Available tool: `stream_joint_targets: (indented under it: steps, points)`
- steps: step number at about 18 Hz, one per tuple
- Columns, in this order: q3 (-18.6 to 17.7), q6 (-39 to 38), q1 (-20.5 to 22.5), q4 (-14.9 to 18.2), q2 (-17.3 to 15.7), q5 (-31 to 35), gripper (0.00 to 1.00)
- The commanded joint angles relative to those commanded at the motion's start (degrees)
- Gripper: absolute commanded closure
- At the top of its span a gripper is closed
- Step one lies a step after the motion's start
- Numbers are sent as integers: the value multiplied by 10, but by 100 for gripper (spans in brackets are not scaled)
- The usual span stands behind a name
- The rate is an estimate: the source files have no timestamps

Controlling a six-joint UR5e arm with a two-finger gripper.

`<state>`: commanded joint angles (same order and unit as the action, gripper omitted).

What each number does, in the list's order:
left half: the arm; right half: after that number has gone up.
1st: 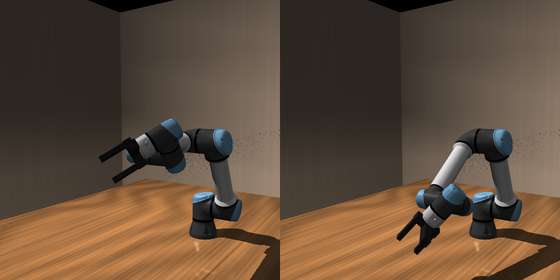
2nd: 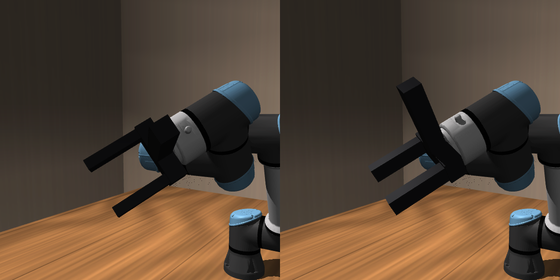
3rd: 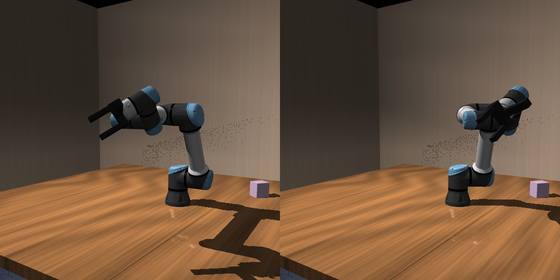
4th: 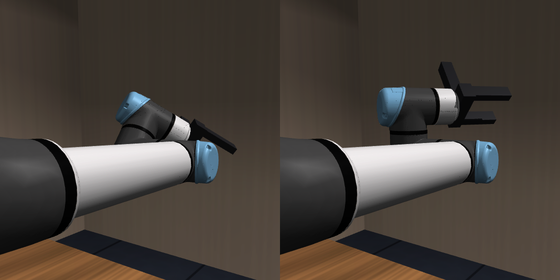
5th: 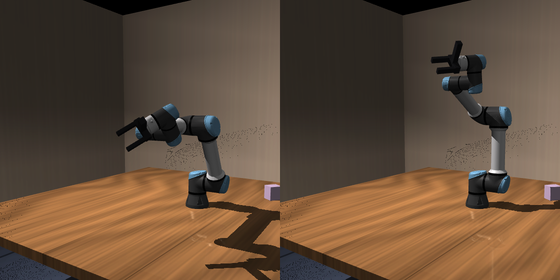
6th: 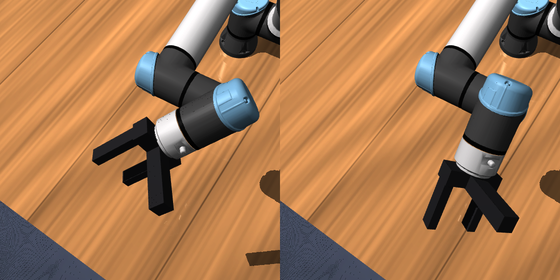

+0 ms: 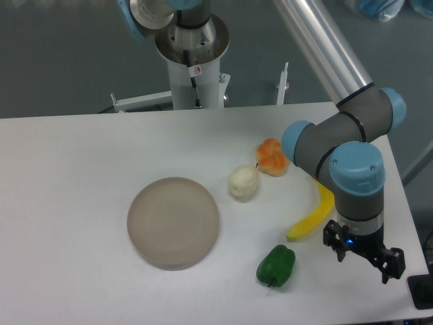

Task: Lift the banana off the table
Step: 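Move the gripper over the yellow banana and lower toward its stem end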

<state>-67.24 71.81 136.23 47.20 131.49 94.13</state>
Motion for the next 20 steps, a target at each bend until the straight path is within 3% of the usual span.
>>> stream_joint_targets:
  steps: [11,15,20]
  points:
    - [-19,-2,1,2,-12,-1,0]
    - [-55,4,15,5,-34,-16,0]
    - [-124,5,71,54,-87,-85,0]
